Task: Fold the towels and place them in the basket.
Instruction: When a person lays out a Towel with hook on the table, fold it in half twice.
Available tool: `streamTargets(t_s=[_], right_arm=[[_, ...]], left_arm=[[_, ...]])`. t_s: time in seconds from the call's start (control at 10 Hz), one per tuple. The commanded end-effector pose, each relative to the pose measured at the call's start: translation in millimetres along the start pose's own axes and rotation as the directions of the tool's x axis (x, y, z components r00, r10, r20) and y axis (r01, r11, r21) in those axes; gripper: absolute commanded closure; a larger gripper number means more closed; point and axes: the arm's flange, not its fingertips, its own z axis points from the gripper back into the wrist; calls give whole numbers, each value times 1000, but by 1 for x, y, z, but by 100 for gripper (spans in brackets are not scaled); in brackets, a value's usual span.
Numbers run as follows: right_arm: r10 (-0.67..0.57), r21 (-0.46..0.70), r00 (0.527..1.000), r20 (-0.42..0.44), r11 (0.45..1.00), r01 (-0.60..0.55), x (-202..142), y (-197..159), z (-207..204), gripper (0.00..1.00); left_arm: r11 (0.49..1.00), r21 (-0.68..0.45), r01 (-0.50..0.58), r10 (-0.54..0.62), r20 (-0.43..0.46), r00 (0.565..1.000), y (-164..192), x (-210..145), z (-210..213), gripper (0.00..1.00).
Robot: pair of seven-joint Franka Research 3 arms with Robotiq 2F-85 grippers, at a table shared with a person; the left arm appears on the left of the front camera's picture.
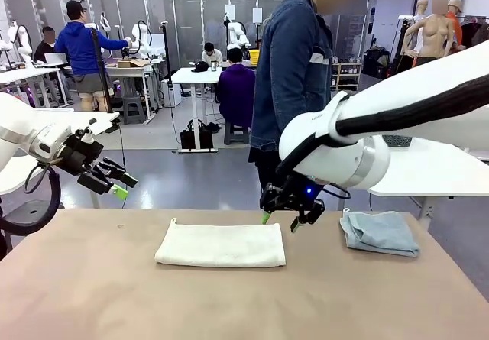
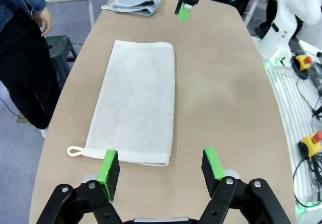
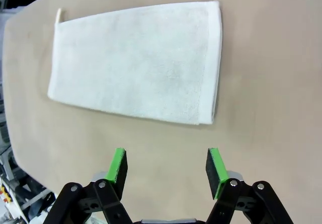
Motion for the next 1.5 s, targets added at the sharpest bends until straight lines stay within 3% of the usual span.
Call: streamTargets(t_s=[0.0, 0.3, 1.0, 1.4], right_arm=[[-20, -59, 999, 37, 998, 22, 15, 10, -23, 21], [-31, -177, 996, 86, 983, 46, 32, 9, -54, 21], [-22, -282, 996, 86, 958, 46, 64, 12, -101, 21], [-63, -335, 993, 101, 937, 93, 63, 7, -118, 21]], left_arm=[[1000, 1, 4, -4, 0, 1000, -1, 2, 0, 17], [1000, 1, 4, -4, 0, 1000, -1, 2, 0, 17], [1000, 1, 4, -4, 0, 1000, -1, 2, 0, 17], [1000, 1, 4, -4, 0, 1000, -1, 2, 0, 17]])
